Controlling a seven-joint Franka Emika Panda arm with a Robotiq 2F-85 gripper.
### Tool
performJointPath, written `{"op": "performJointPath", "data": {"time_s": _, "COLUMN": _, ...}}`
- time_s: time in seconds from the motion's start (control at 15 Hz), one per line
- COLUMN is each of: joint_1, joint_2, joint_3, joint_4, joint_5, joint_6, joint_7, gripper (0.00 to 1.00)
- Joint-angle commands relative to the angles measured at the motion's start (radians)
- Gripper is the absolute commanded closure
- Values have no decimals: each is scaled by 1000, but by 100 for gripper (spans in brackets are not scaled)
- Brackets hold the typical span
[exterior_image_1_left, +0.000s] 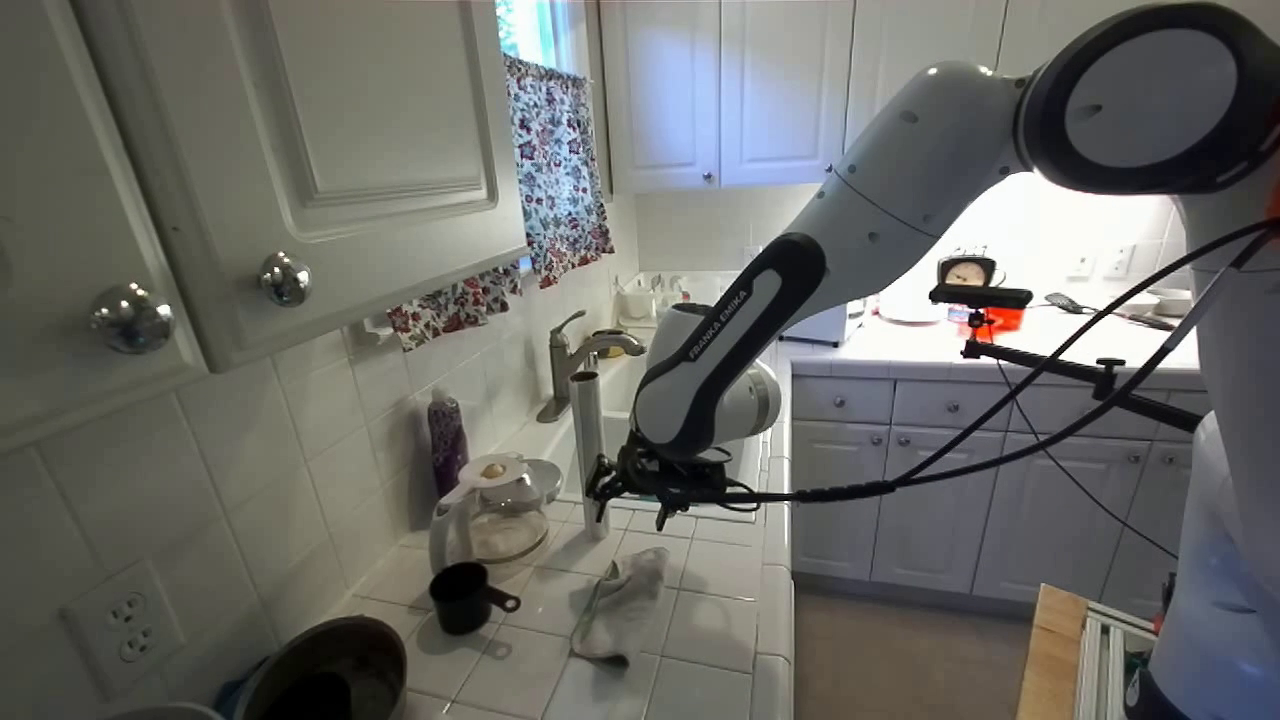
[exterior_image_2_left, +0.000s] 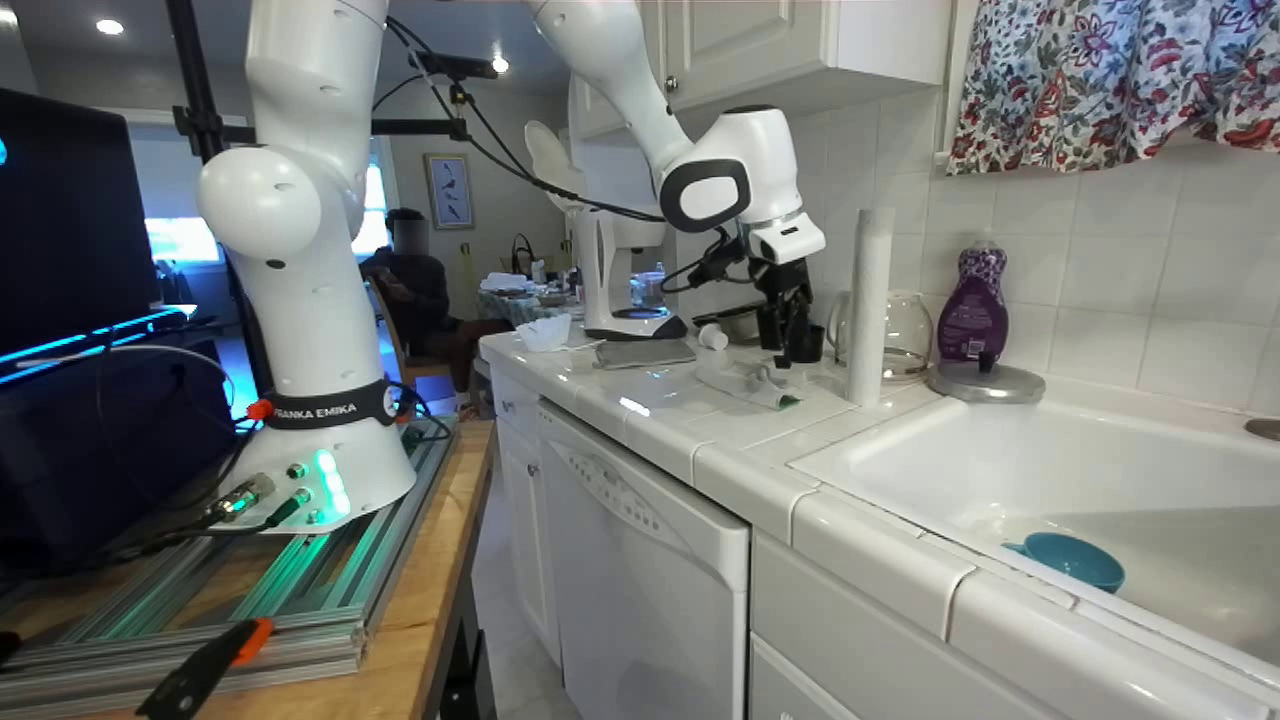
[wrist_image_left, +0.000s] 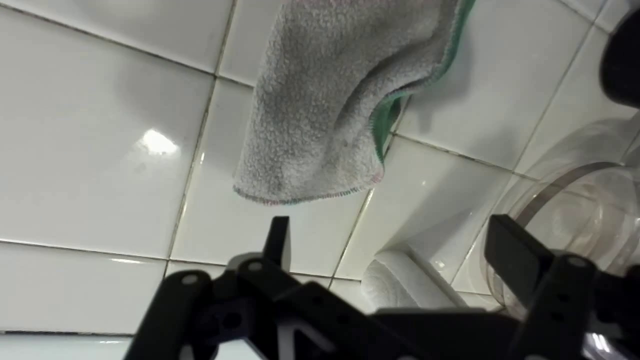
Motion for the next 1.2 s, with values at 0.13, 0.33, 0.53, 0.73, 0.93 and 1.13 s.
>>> {"op": "performJointPath", "data": {"time_s": 0.13, "joint_1": -32, "joint_2": 46, "joint_3": 3, "joint_4": 160, "joint_5": 47, "joint_6": -243, "joint_7": 156, "gripper": 0}}
{"op": "performJointPath", "data": {"time_s": 0.33, "joint_1": -46, "joint_2": 97, "joint_3": 0, "joint_4": 263, "joint_5": 39, "joint_6": -359, "joint_7": 237, "gripper": 0}}
{"op": "performJointPath", "data": {"time_s": 0.53, "joint_1": -52, "joint_2": 154, "joint_3": 6, "joint_4": 343, "joint_5": 39, "joint_6": -439, "joint_7": 284, "gripper": 11}}
{"op": "performJointPath", "data": {"time_s": 0.73, "joint_1": -49, "joint_2": 191, "joint_3": 10, "joint_4": 376, "joint_5": 40, "joint_6": -467, "joint_7": 313, "gripper": 14}}
{"op": "performJointPath", "data": {"time_s": 0.93, "joint_1": -43, "joint_2": 200, "joint_3": 20, "joint_4": 364, "joint_5": 41, "joint_6": -450, "joint_7": 316, "gripper": 12}}
{"op": "performJointPath", "data": {"time_s": 1.13, "joint_1": -41, "joint_2": 205, "joint_3": 26, "joint_4": 354, "joint_5": 44, "joint_6": -443, "joint_7": 322, "gripper": 31}}
